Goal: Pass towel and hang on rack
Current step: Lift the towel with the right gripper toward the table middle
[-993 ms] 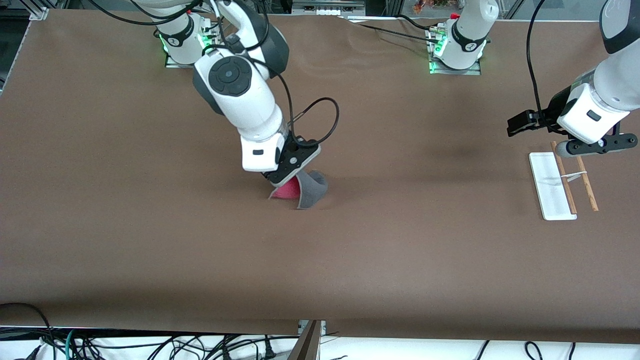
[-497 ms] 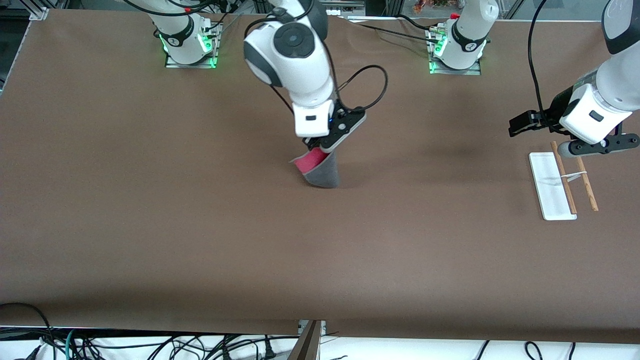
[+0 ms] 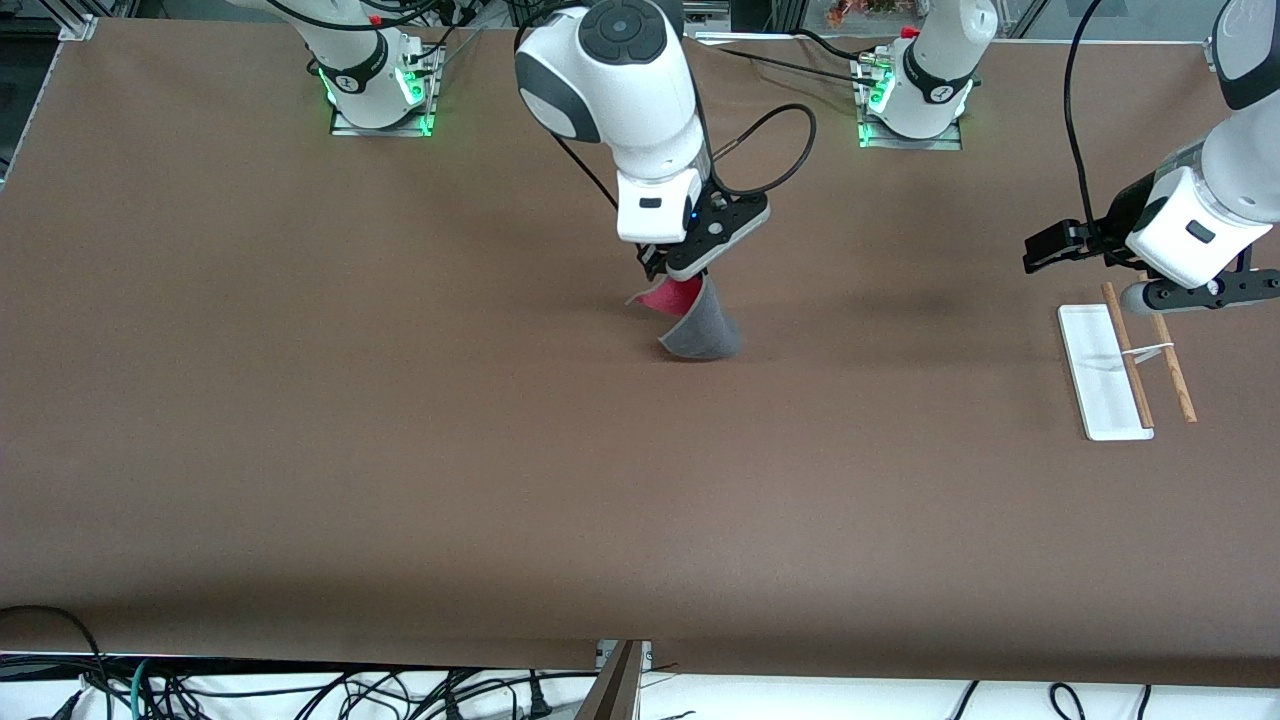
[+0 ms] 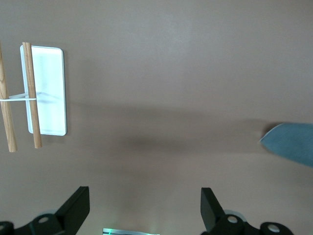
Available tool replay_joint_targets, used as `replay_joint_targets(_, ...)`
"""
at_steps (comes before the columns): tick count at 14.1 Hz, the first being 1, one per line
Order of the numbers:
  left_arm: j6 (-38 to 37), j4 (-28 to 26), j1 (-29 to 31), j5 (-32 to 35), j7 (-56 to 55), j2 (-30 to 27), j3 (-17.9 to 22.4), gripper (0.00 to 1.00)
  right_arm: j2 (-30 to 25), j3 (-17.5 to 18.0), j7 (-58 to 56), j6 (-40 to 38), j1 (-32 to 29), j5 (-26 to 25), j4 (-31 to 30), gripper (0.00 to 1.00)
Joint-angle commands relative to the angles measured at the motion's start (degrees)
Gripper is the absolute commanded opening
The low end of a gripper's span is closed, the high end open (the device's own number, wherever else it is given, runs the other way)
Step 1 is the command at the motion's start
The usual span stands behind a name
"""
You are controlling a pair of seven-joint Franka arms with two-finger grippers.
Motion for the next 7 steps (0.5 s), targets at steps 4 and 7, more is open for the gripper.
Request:
replay_joint_targets(4, 0.7, -1.8, 1.5, 1.2, 2.7, -1.5, -0.1, 1.00, 1.0, -0.3, 2.5, -1.1, 1.3, -0.5, 2.5, 0.00)
replay_joint_targets(7, 1.0, -2.4, 1.8, 1.1, 3.5, -1.6, -0.1, 1.00, 1.0, -0.3, 2.5, -0.6, 1.2, -0.5, 2.6, 0.00)
